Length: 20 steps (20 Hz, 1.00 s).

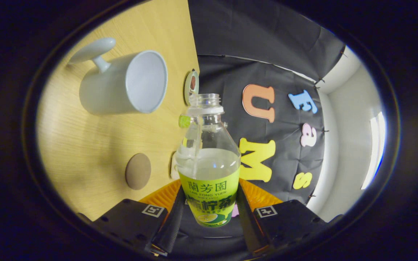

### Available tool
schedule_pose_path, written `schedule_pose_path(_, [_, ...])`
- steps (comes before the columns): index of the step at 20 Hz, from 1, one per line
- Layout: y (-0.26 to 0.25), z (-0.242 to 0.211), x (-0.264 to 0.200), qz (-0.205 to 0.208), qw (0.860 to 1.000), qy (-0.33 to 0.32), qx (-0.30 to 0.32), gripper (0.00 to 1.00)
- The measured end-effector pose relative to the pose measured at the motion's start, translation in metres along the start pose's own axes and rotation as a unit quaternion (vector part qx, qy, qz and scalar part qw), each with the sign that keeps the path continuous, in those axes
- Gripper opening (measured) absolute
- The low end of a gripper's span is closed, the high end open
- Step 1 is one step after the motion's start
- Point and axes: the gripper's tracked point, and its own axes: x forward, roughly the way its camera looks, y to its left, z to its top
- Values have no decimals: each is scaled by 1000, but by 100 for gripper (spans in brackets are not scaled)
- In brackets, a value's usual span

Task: Take the bottle from table, then pour the juice into the cup, finally place the bottle on the coaster

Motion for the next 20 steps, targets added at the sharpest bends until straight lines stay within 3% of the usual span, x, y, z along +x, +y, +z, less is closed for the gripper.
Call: schedule_pose_path(20, [-8, 1, 3, -17, 999, -7, -48, 77])
